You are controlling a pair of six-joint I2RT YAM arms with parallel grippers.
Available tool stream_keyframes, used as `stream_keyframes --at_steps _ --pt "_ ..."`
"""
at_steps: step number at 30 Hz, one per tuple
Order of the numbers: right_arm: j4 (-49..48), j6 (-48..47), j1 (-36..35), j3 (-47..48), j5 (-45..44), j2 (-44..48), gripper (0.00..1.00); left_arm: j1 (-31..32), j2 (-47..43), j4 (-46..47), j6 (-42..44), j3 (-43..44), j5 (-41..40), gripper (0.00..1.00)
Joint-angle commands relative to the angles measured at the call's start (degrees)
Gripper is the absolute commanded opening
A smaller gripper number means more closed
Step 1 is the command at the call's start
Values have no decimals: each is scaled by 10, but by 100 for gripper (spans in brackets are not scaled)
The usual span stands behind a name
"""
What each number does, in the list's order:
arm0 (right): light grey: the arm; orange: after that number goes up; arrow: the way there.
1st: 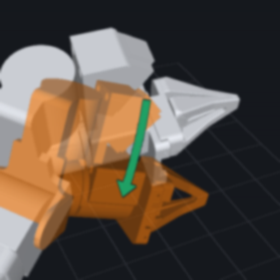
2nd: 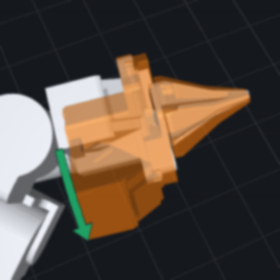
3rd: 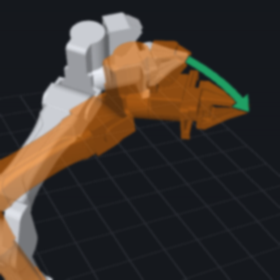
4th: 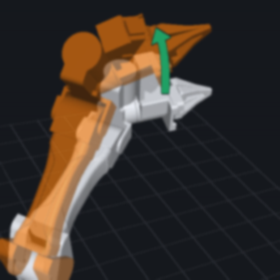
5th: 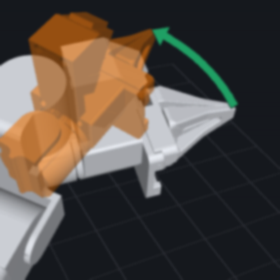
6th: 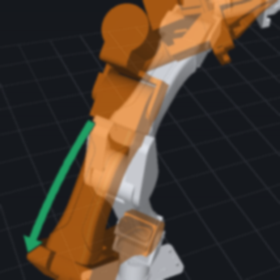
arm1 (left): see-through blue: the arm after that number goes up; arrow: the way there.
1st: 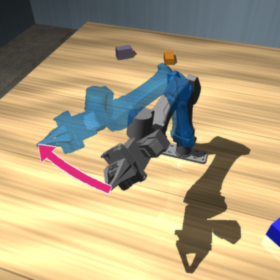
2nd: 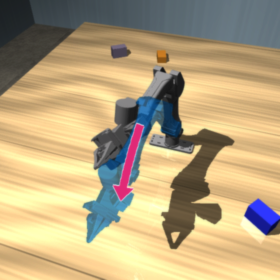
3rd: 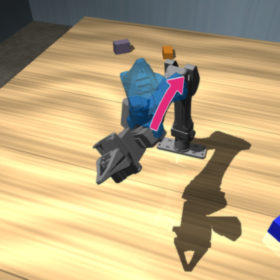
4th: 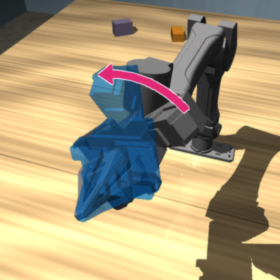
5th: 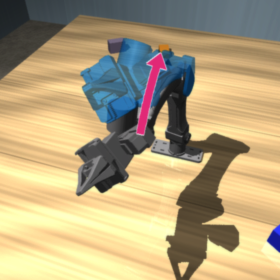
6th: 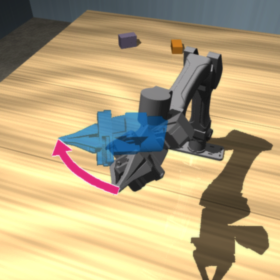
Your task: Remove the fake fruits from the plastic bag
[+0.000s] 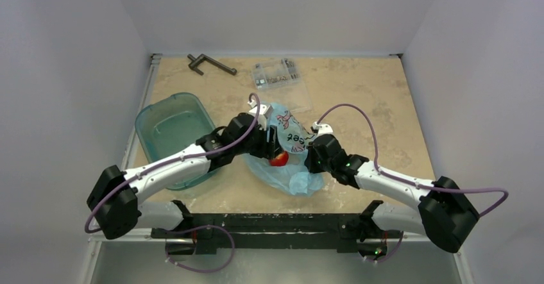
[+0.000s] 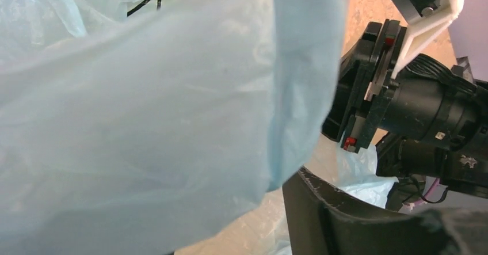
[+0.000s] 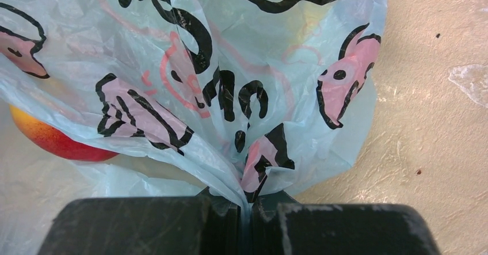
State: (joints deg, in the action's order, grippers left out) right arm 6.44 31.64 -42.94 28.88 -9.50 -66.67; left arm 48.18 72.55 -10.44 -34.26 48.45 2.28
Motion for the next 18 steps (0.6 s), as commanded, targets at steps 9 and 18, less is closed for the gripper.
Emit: stream_keyframes --at_steps 9,18 --pt "-16 -13 2 -7 -4 20 0 14 119 -25 23 70 -36 87" --pt "-18 -16 2 -7 -1 18 0 20 196 -27 35 114 -52 87"
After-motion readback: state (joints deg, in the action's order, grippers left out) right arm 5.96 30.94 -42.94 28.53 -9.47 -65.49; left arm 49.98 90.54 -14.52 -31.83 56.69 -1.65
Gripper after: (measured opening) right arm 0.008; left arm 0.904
